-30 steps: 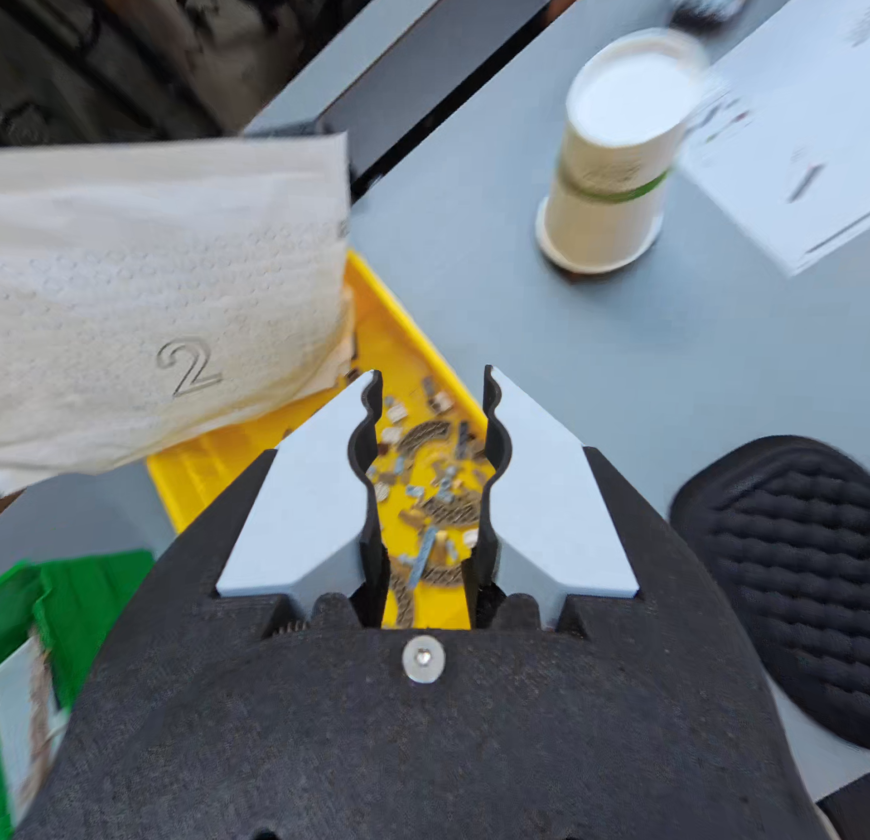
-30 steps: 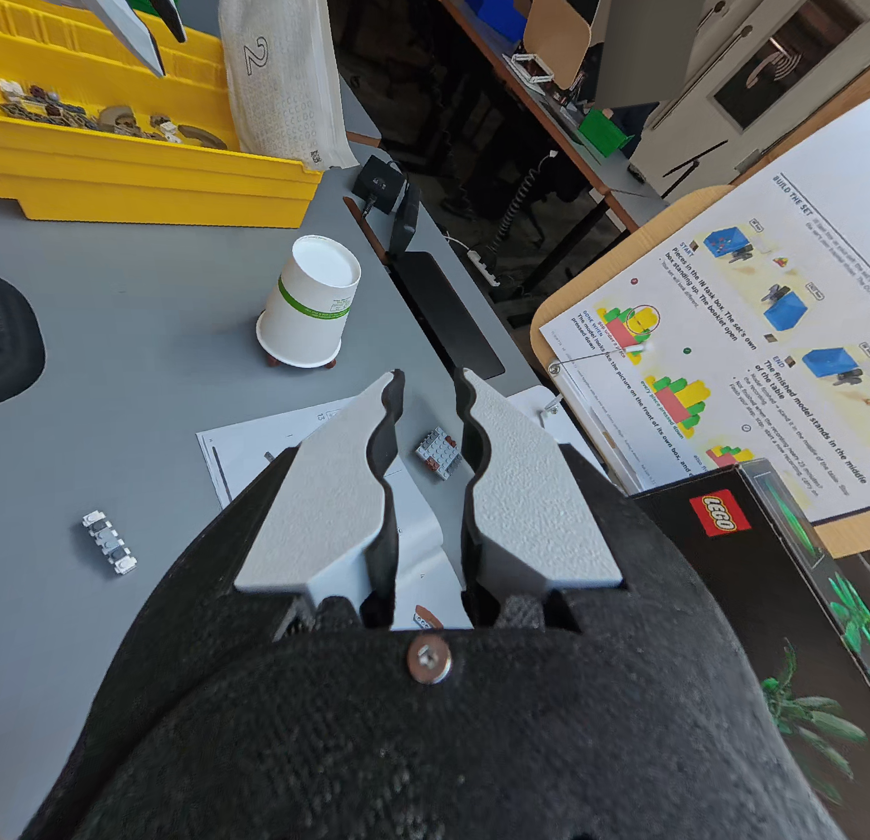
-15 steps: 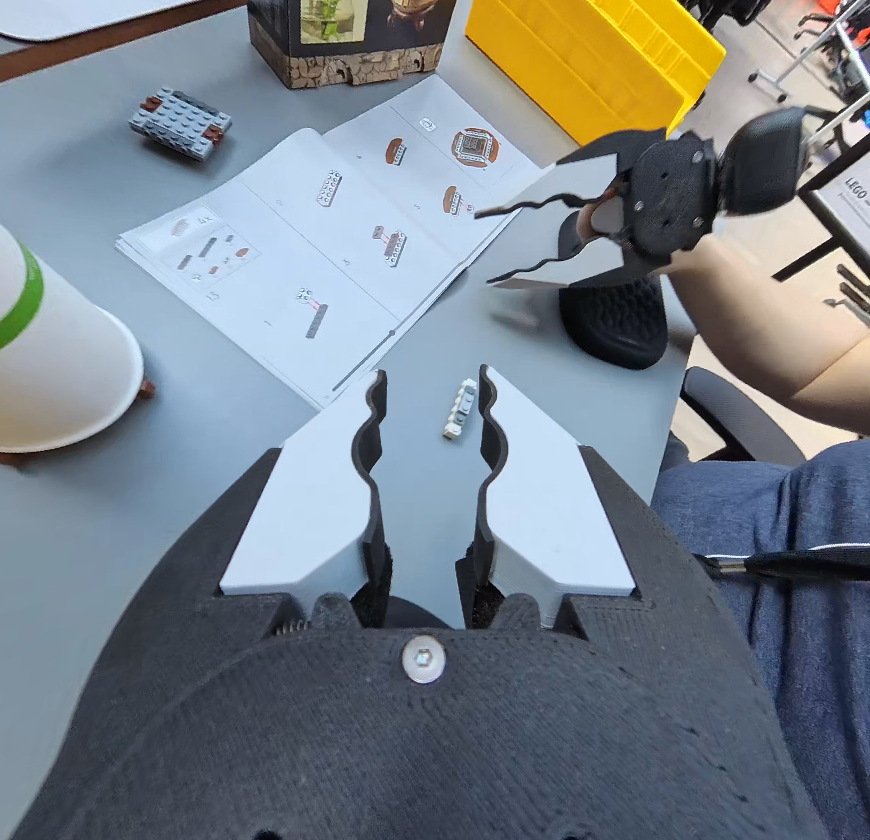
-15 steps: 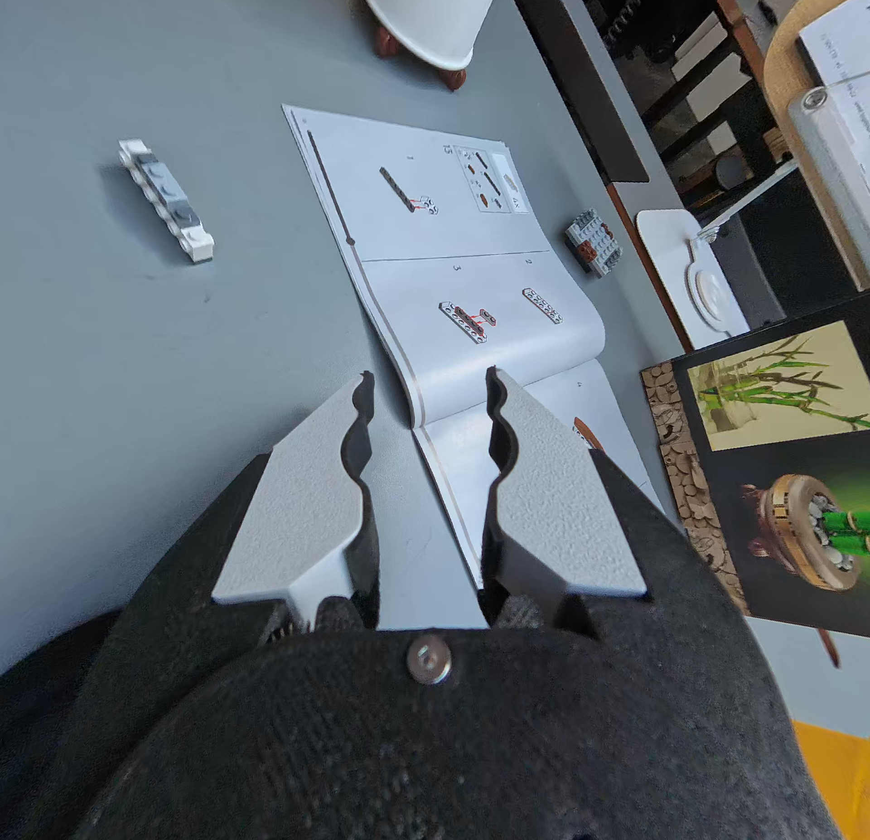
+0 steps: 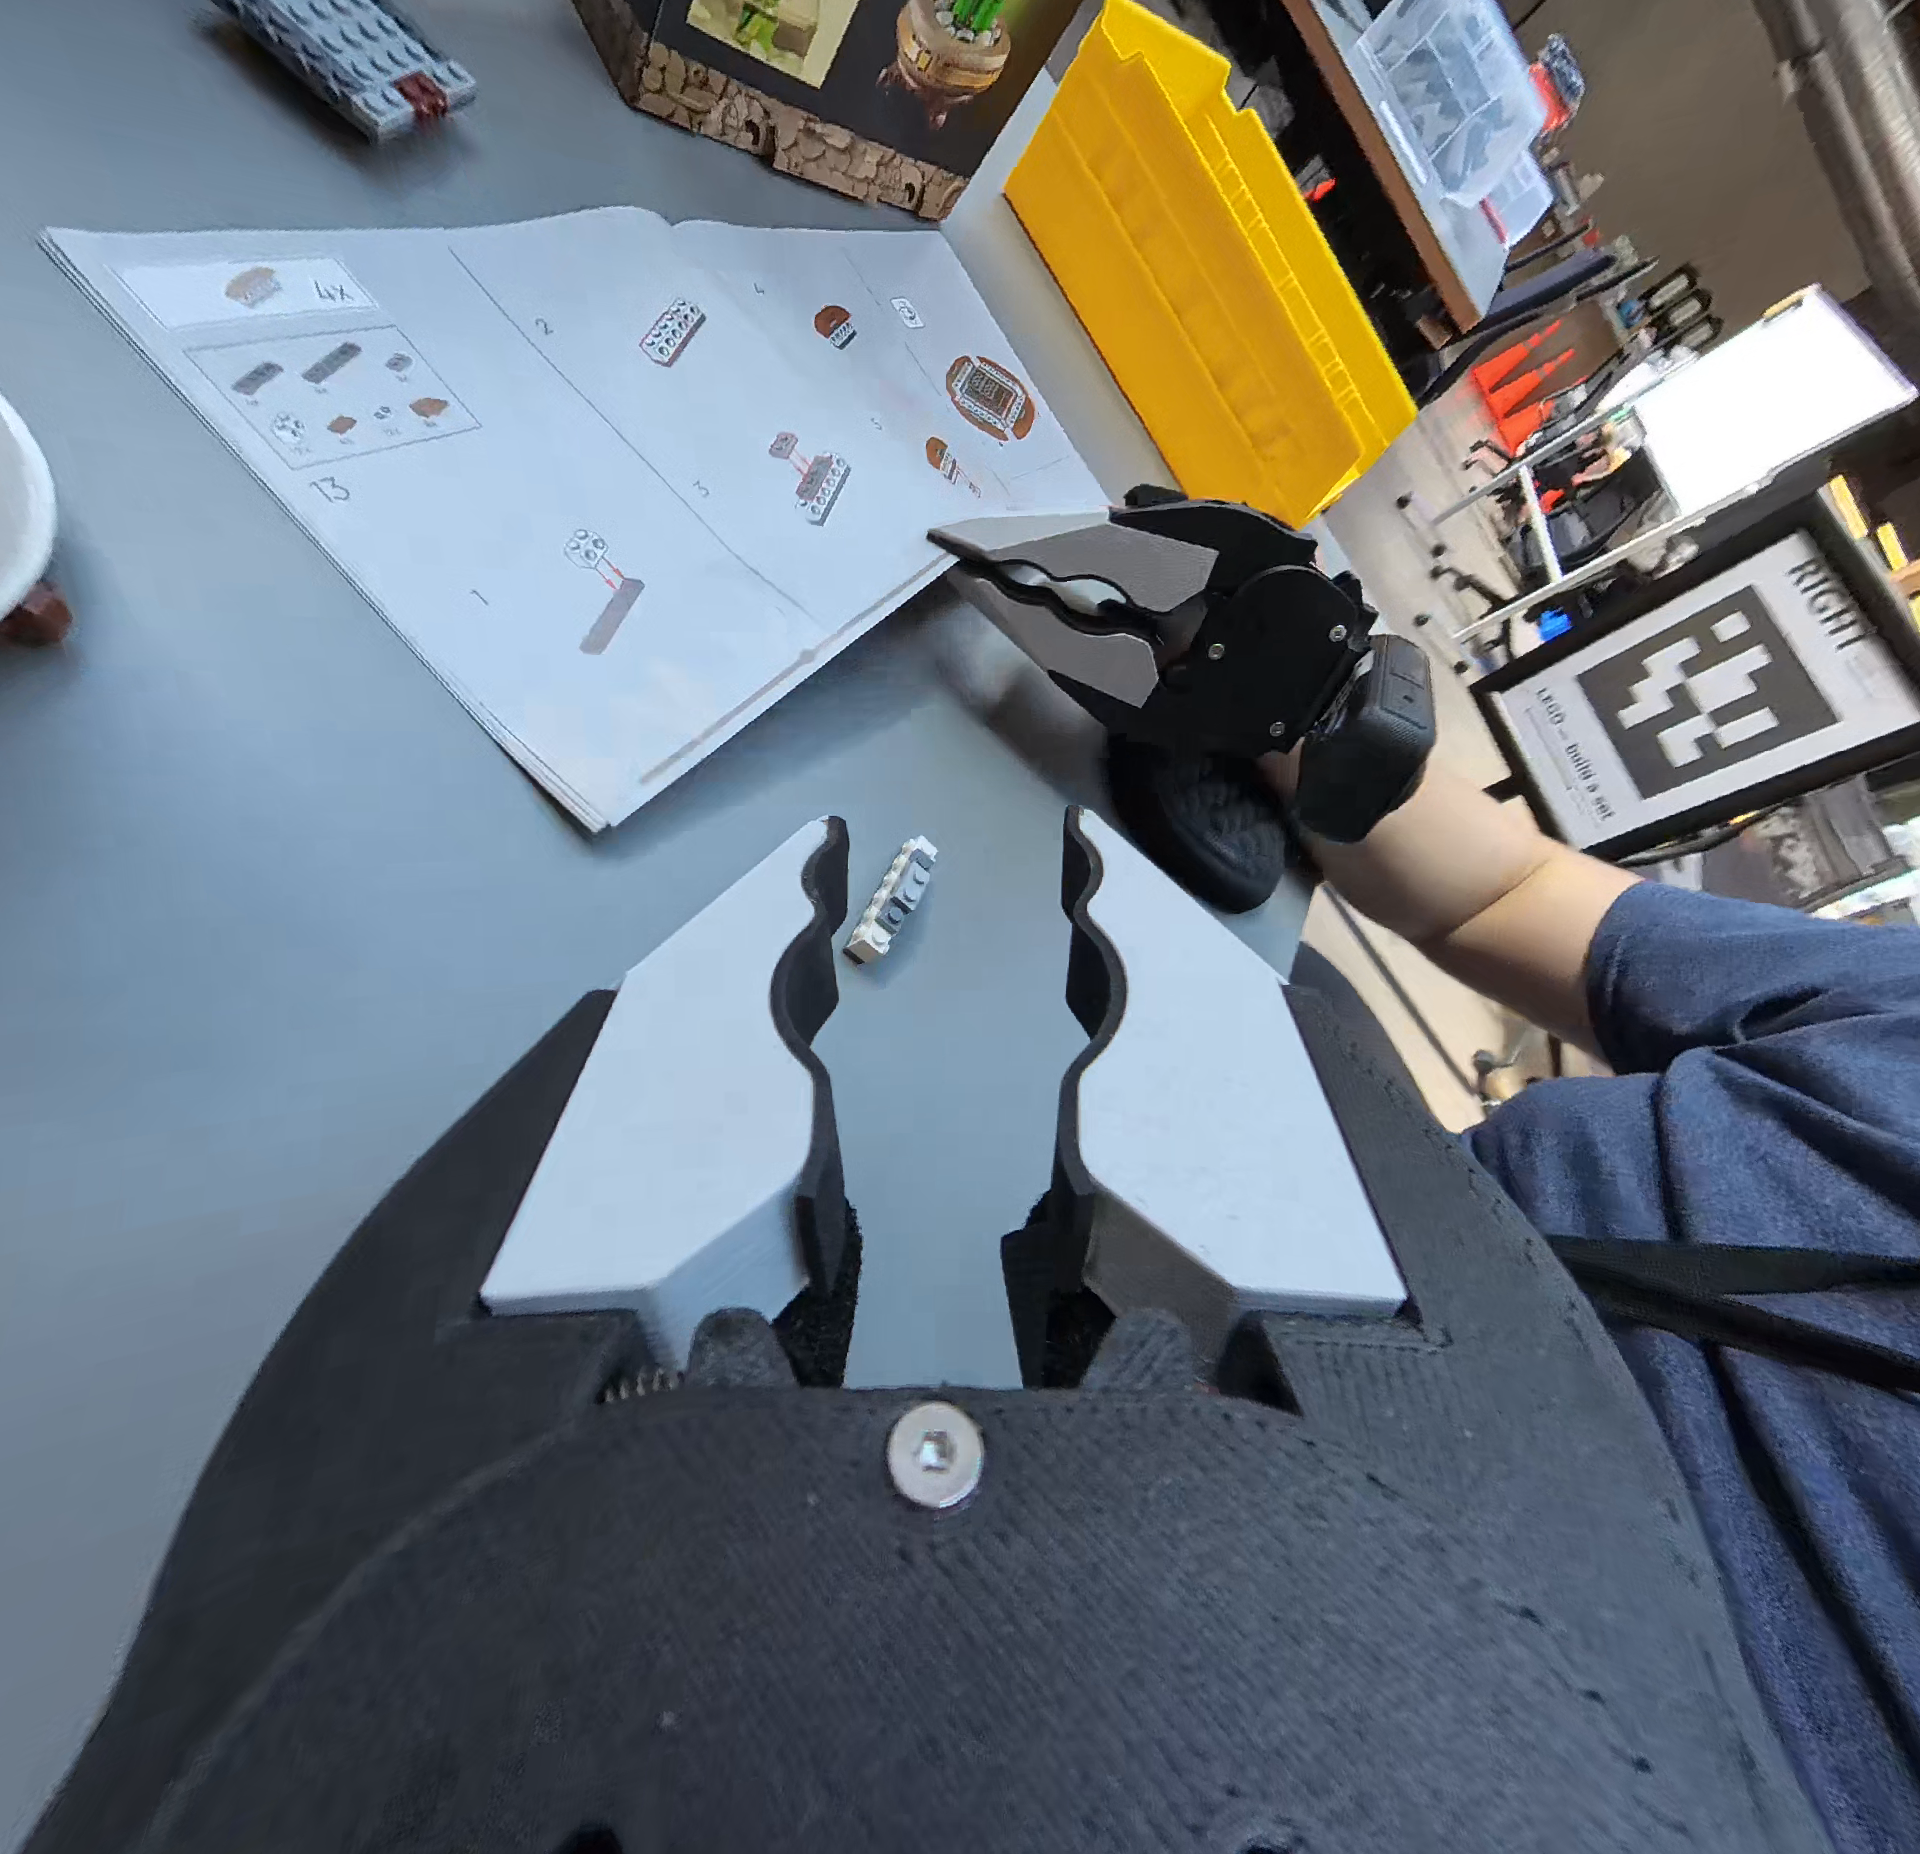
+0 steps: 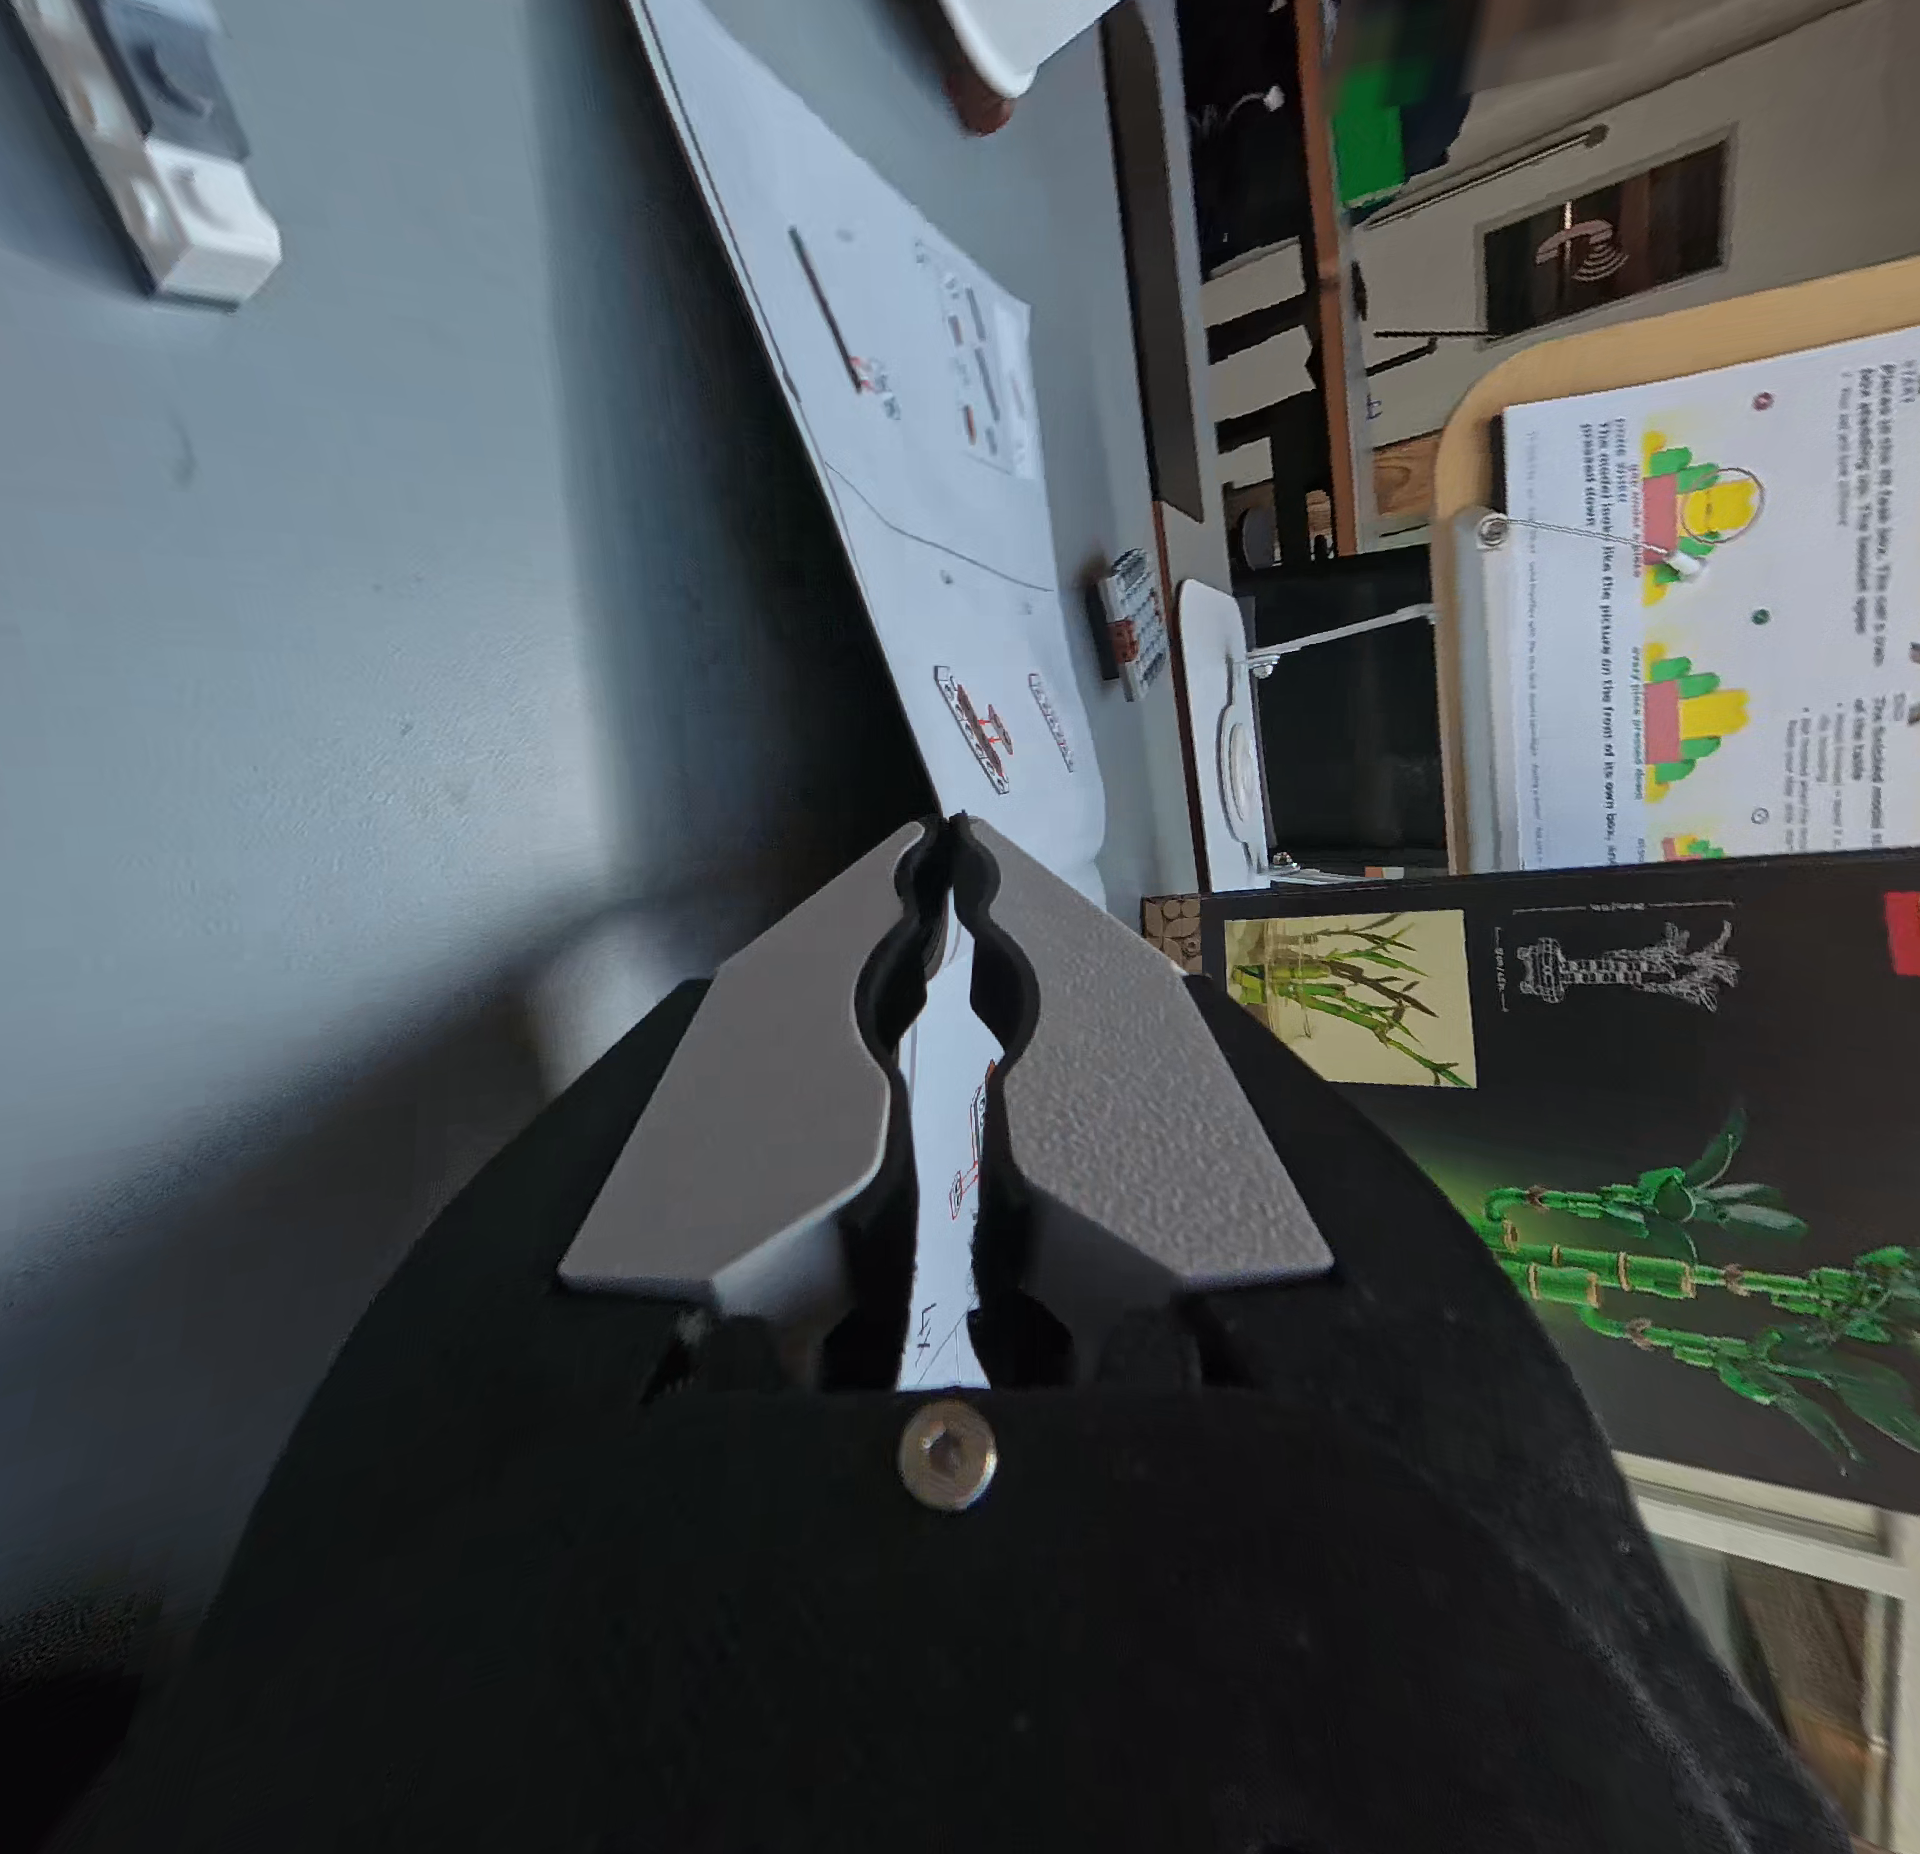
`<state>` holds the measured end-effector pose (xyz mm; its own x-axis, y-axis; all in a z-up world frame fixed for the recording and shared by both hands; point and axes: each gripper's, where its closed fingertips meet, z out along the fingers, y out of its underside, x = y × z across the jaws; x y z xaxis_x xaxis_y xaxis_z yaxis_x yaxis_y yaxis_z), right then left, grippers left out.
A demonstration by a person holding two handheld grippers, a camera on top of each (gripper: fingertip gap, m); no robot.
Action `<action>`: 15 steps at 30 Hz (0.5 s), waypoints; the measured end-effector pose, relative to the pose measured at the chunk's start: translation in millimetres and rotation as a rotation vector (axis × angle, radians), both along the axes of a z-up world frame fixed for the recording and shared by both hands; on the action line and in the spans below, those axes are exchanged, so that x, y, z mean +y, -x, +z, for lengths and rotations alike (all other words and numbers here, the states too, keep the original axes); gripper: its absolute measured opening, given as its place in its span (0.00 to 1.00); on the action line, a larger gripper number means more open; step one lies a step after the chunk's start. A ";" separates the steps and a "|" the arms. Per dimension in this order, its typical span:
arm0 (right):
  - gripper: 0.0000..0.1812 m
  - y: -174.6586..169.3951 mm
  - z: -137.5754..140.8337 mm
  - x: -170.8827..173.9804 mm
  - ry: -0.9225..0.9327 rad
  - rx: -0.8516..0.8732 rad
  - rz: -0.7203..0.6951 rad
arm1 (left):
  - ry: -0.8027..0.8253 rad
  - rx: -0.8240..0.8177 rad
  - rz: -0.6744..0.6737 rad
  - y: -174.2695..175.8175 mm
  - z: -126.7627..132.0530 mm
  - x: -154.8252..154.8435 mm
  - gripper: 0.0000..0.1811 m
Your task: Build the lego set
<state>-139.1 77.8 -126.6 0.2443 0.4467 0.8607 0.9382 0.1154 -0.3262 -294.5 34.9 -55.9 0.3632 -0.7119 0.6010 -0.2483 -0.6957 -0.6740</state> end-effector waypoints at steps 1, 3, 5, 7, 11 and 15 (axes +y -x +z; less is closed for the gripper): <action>0.00 0.1 10.8 -2.2 -0.004 0.077 -0.002 | 0.050 -0.039 0.006 -2.1 -3.7 -1.3 0.22; 0.00 -2.1 26.2 -5.3 -0.014 0.174 -0.005 | 0.156 -0.125 0.009 -8.5 -10.7 -5.2 0.24; 0.00 -4.1 35.7 -7.8 -0.027 0.231 -0.005 | 0.236 -0.158 0.045 -13.0 -22.5 -1.8 0.30; 0.00 -4.1 41.7 -12.2 -0.034 0.264 0.005 | 0.305 -0.212 0.077 -18.7 -25.8 2.6 0.34; 0.00 0.1 40.6 -25.2 -0.050 0.244 0.046 | 0.403 -0.394 0.159 -20.5 -13.8 21.0 0.39; 0.00 4.2 37.7 -39.9 -0.054 0.243 0.083 | 0.496 -0.446 0.193 -24.7 -16.4 29.9 0.39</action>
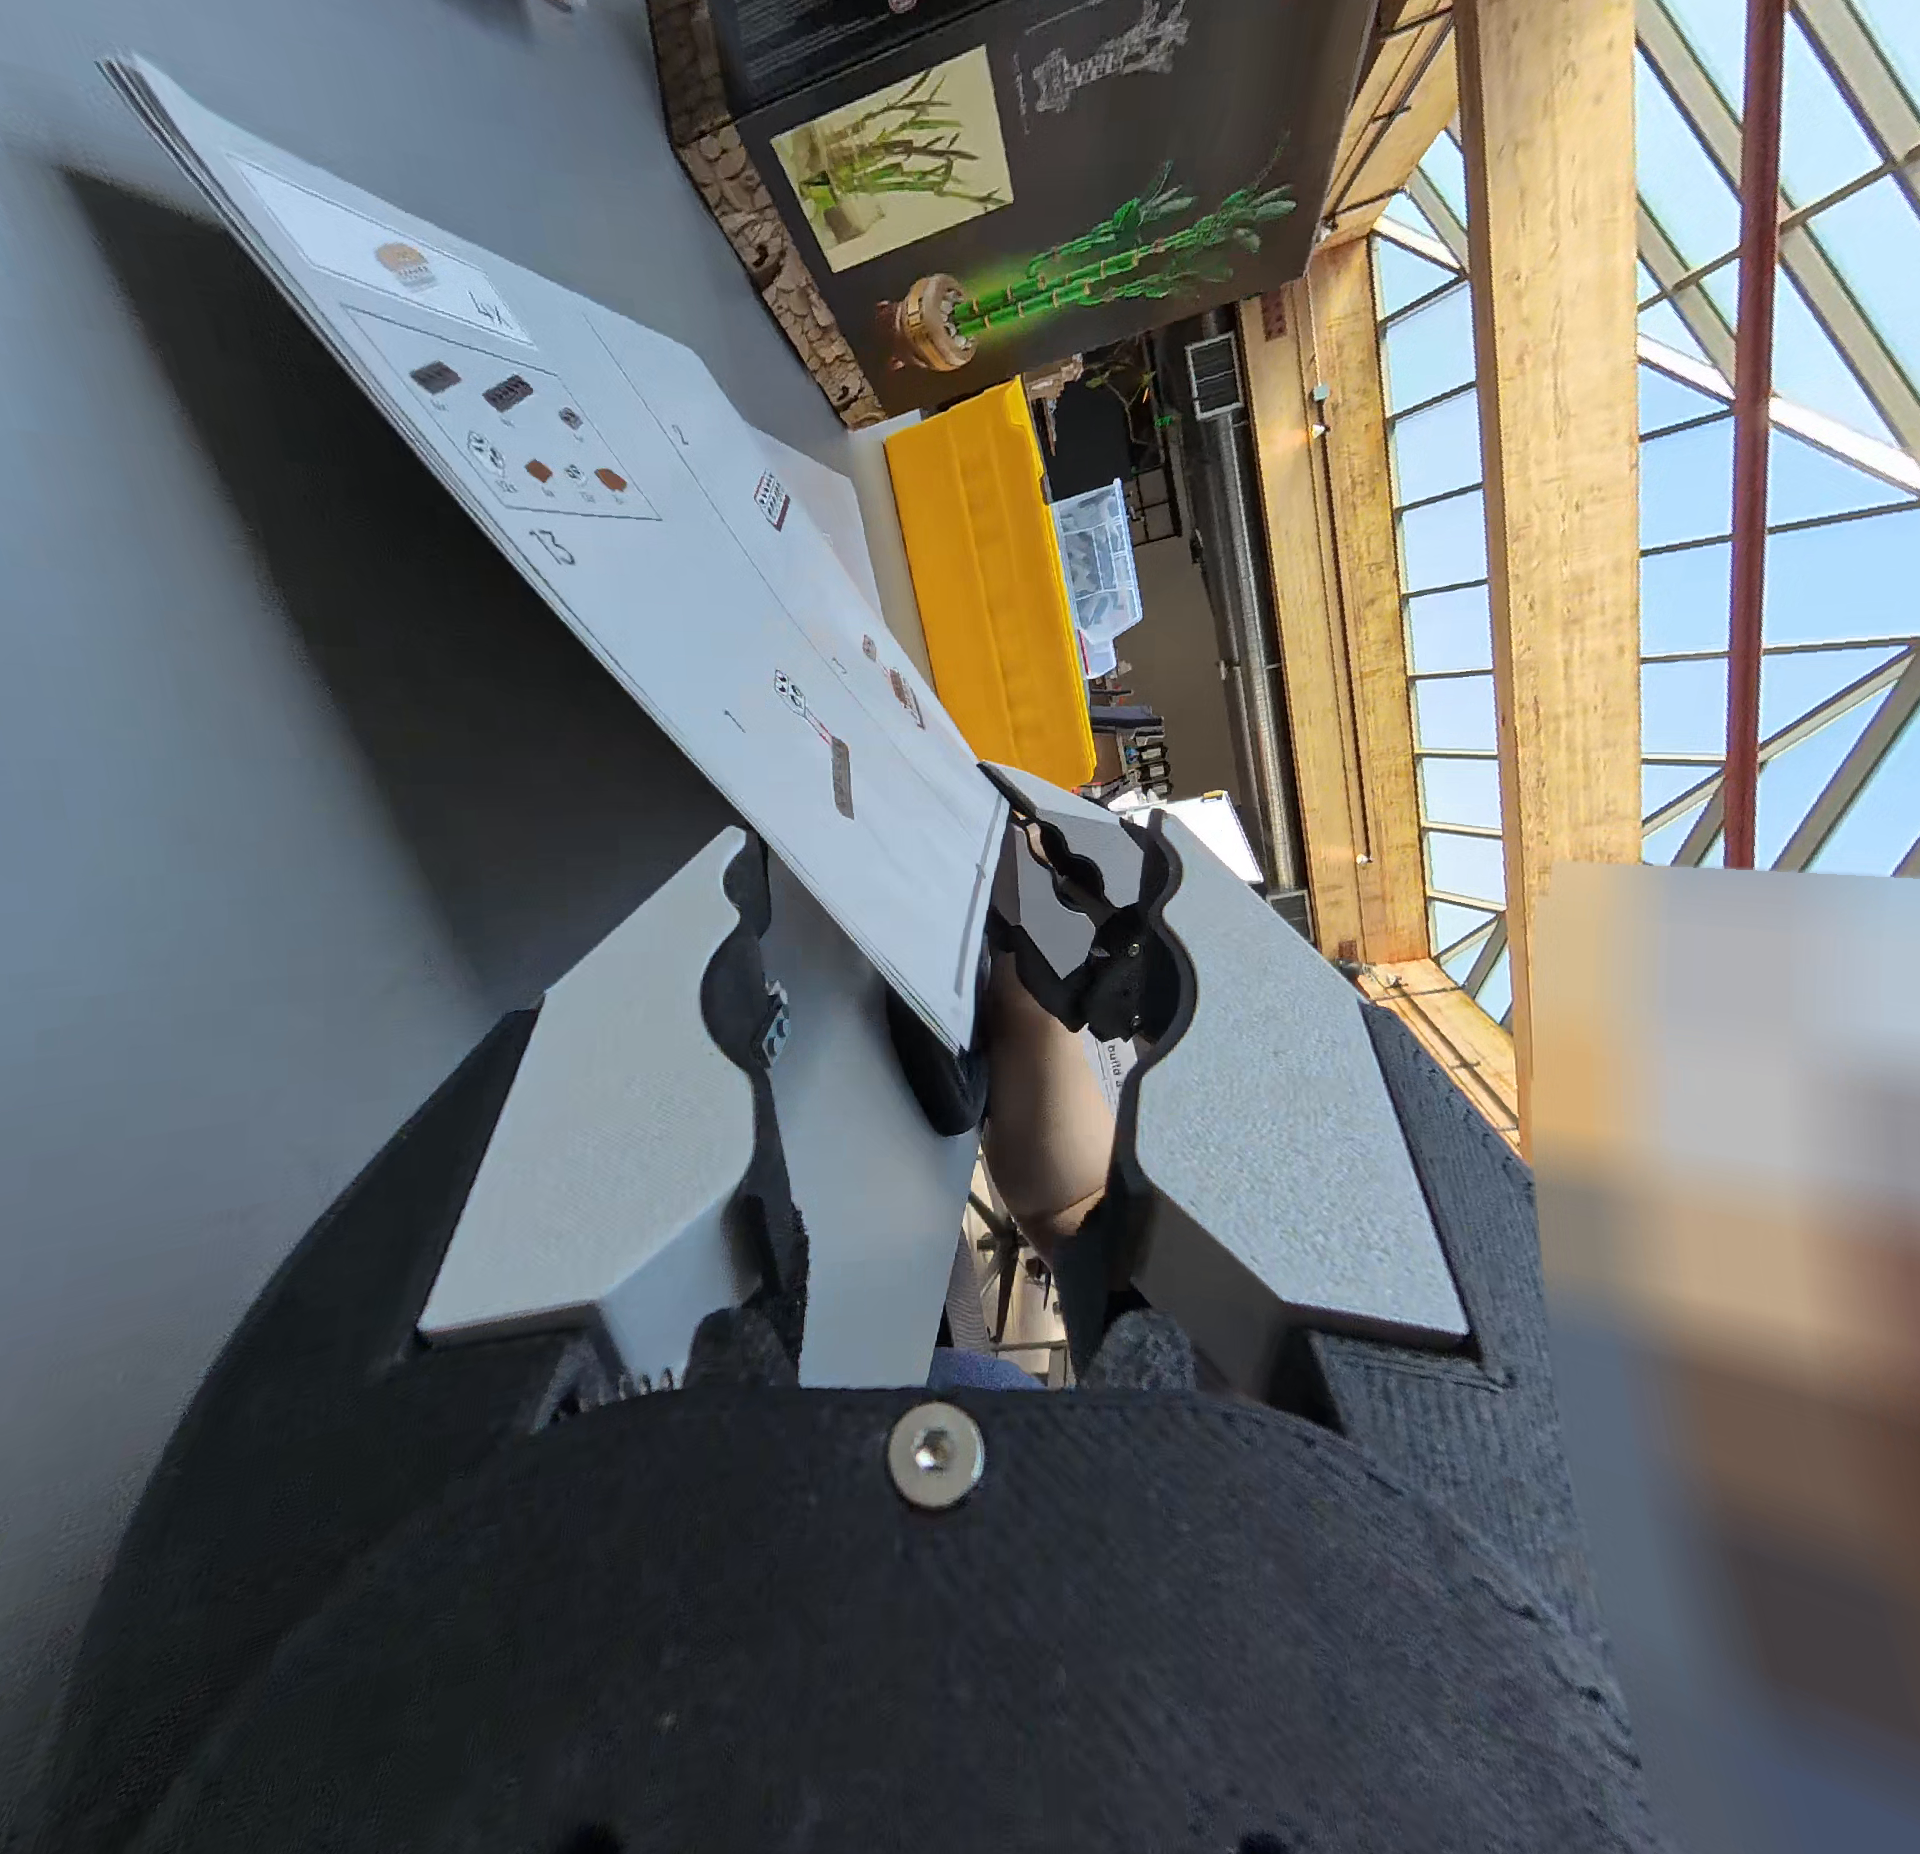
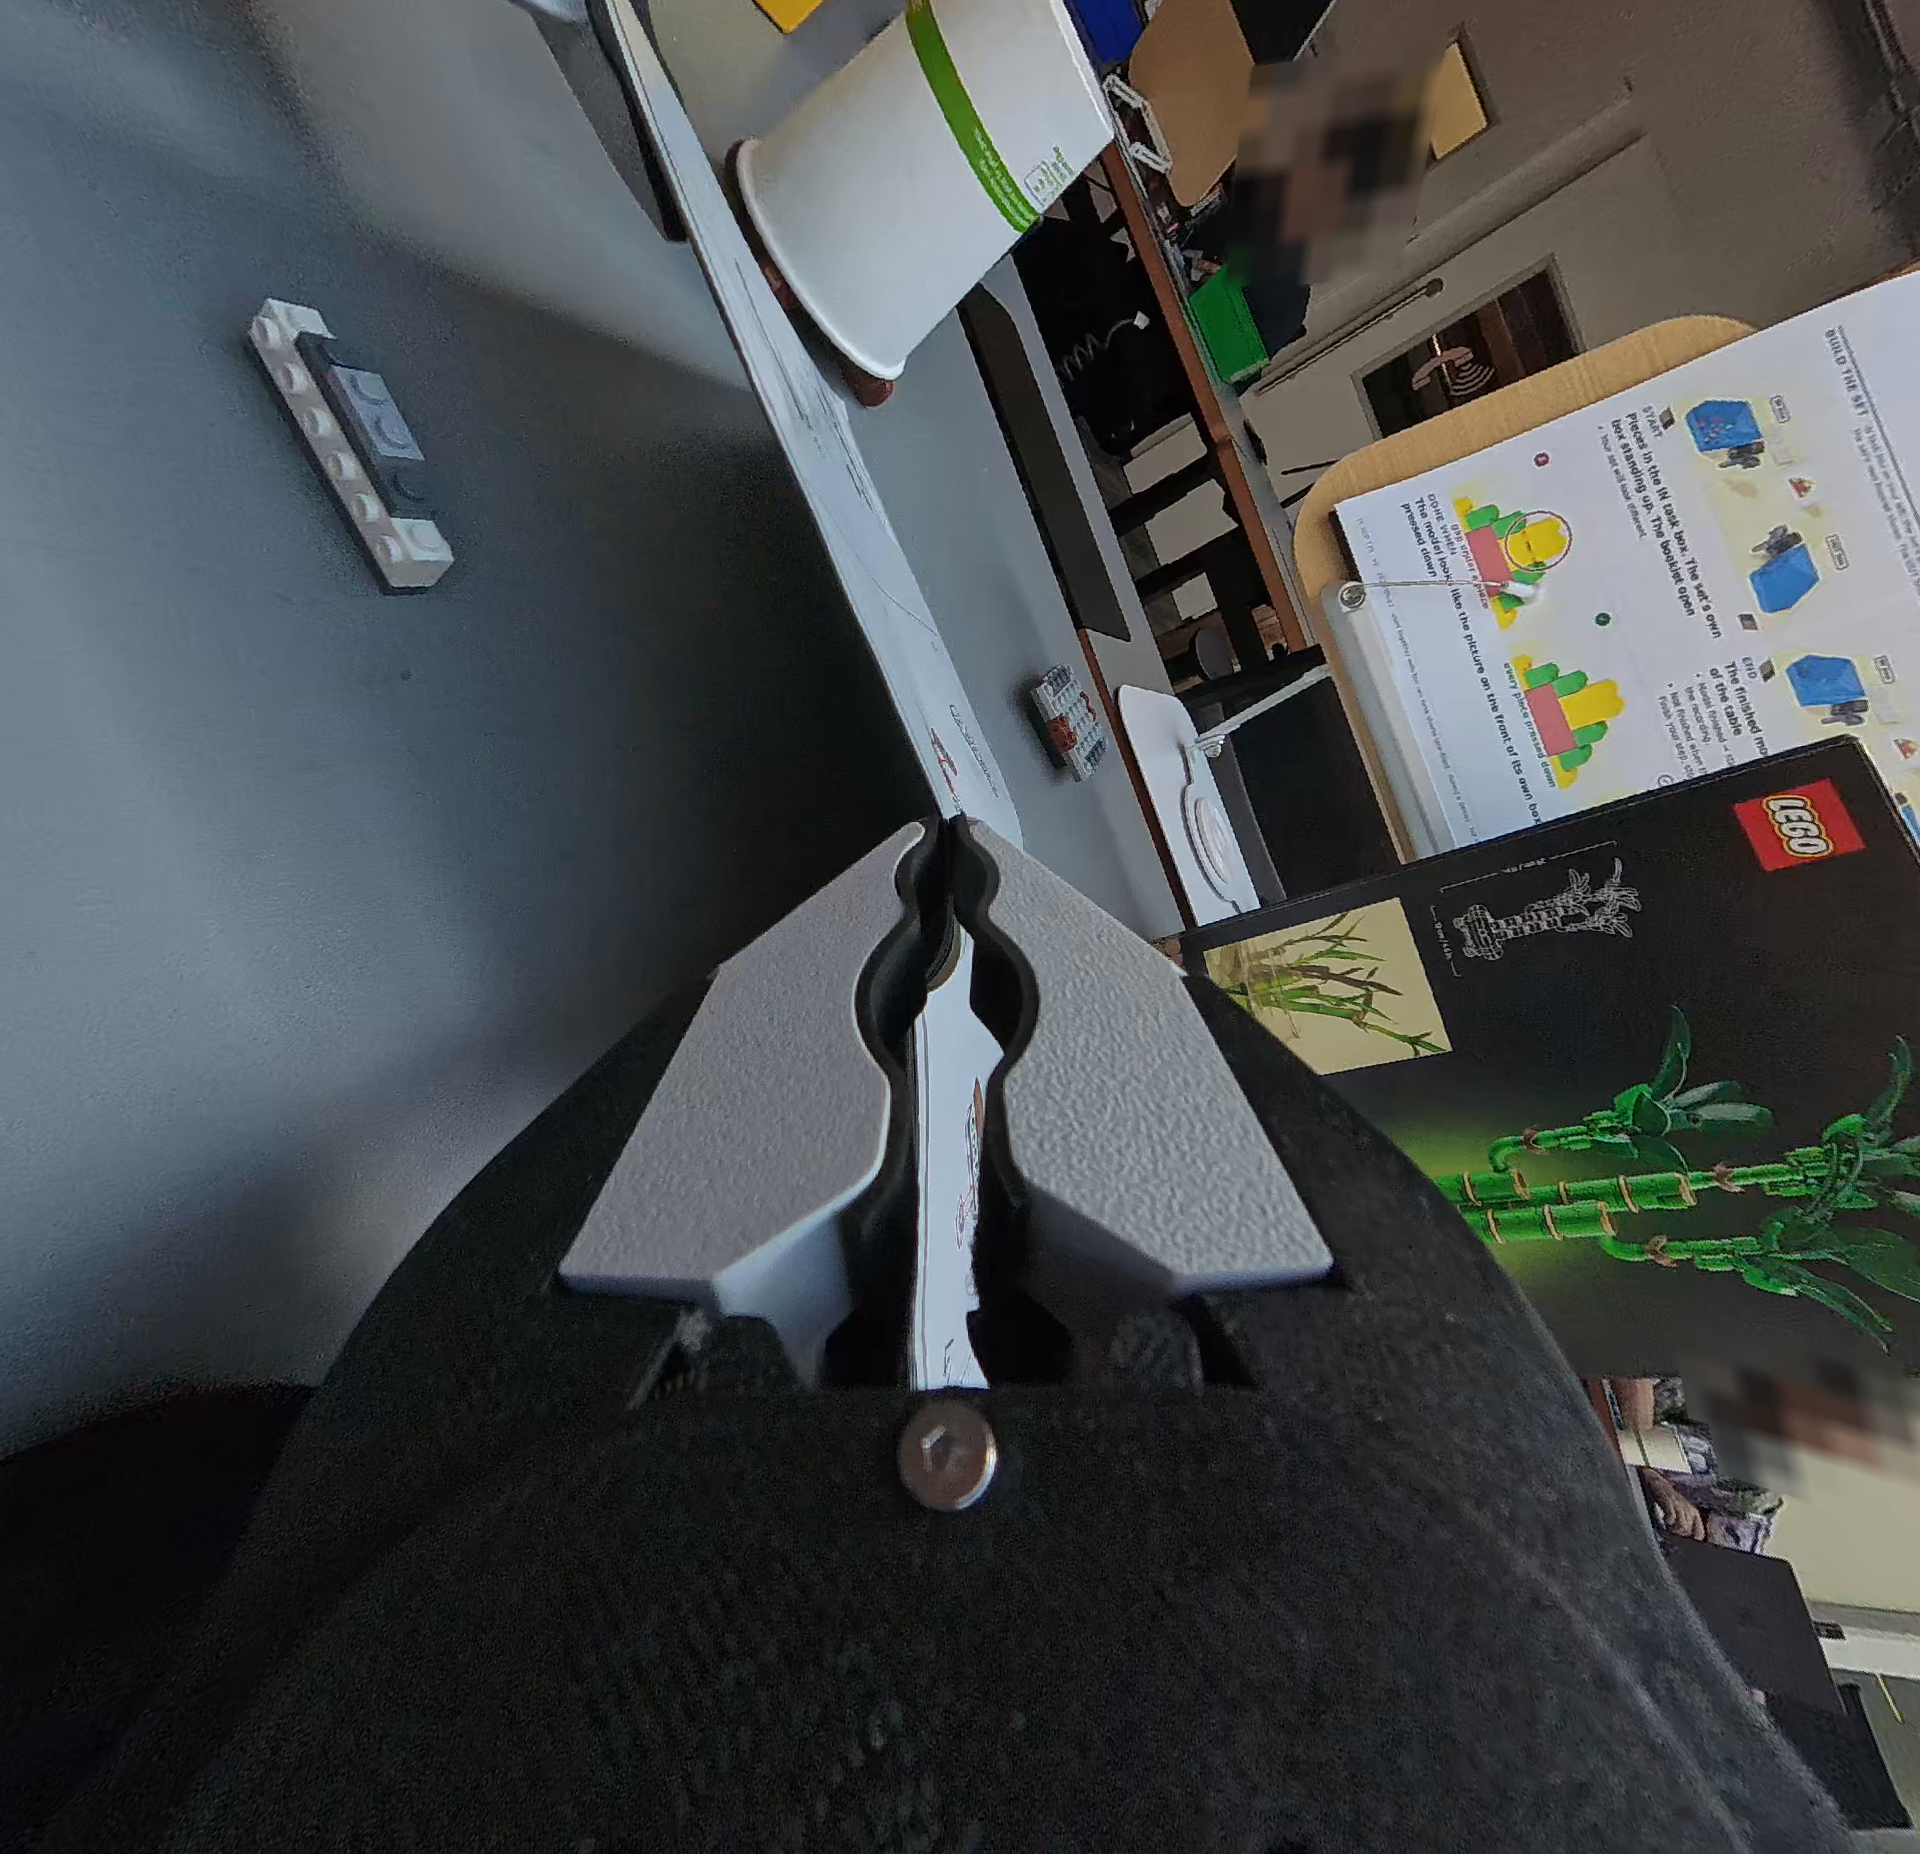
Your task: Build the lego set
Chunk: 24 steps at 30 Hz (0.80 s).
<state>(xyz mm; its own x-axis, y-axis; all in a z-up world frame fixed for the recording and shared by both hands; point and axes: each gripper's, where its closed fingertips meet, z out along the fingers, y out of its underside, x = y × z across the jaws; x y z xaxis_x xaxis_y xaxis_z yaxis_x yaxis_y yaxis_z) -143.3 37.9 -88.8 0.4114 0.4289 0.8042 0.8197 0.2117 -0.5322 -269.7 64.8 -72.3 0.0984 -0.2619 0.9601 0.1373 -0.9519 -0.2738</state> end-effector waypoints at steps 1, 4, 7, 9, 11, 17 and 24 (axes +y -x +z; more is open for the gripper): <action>0.00 0.4 0.7 -3.1 -0.008 0.002 0.006 | 0.016 0.019 -0.022 -4.3 -4.9 -2.0 0.37; 0.00 3.3 4.0 -14.0 -0.033 0.016 0.043 | 0.058 0.046 -0.096 -19.0 -13.5 -8.1 0.28; 0.00 4.4 6.6 -23.4 -0.075 0.008 0.077 | 0.008 0.094 -0.162 -28.4 -18.2 -10.6 0.03; 0.00 3.5 2.1 -26.0 -0.078 -0.014 0.079 | -0.053 0.126 -0.187 -32.6 -18.8 -10.6 0.00; 0.01 4.0 -7.1 -28.7 -0.039 -0.030 0.089 | -0.157 0.133 -0.207 -36.7 -11.3 -12.0 0.00; 0.19 17.7 5.3 -67.2 0.398 0.315 0.396 | -0.614 0.398 -0.338 -39.3 -1.9 -25.5 0.00; 0.39 -6.4 81.9 17.2 0.797 0.639 0.567 | -0.910 0.550 -0.531 -59.3 22.6 -36.8 0.00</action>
<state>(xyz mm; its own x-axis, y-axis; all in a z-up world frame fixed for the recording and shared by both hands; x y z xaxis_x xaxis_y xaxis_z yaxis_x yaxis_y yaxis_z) -136.9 55.0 -7.0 0.2311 0.9711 -0.0599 0.2496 -0.1187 -0.9611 -210.5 28.0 -49.6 0.1128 -0.9582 0.2629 -0.5631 -0.2796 -0.7776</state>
